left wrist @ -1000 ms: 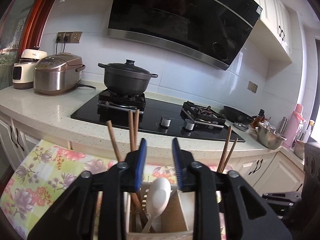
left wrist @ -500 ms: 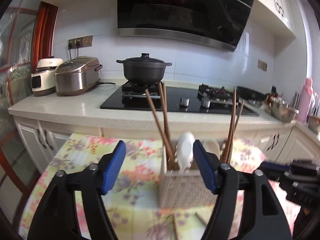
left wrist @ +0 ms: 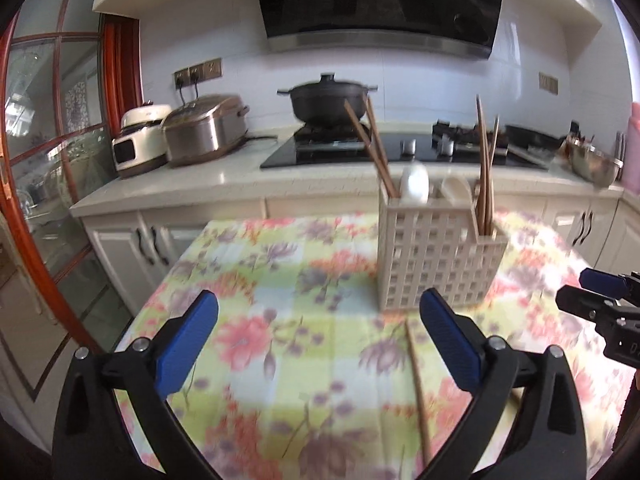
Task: Organize utensils
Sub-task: 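Close the right gripper on a wooden chopstick lying on the tablecloth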
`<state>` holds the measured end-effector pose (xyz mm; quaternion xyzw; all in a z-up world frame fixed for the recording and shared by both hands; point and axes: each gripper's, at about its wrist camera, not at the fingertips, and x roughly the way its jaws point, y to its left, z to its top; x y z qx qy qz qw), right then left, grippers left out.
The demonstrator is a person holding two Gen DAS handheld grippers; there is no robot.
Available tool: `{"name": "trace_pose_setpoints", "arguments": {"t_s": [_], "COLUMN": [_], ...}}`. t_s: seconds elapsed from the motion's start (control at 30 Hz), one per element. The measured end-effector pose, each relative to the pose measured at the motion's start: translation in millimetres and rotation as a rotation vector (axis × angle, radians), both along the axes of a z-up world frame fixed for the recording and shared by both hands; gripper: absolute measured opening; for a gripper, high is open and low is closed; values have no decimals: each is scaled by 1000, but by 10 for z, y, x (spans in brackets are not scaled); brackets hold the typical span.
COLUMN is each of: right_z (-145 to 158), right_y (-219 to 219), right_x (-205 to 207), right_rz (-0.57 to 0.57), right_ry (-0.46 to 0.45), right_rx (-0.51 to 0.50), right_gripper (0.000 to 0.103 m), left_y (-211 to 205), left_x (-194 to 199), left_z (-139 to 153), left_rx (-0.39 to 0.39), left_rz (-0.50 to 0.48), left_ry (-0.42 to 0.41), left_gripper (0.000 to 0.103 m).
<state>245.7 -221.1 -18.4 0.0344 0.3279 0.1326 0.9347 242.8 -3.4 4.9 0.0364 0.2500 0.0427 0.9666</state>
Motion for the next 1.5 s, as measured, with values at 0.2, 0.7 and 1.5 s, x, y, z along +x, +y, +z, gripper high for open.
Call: {"name": "trace_pose_setpoints", "arguments": {"t_s": [0.2,0.7,1.5], "right_z": [-442,-785,-782], "right_y": [41,546,34], "right_x": [13,589,493], "right_rz": [21,95,9], "right_ry": [98,228,210], "right_rx": [-61,-203,-115], "right_gripper": [57,42,6], "left_y": [-82,-88,-678], "left_x": [-66,135,958], "left_z": [-427,-955,-1076], "left_rx": [28,79,16], "left_rz": [-2,-7,-131], "left_ry": [125,303,441], "left_gripper": [98,98,38]}}
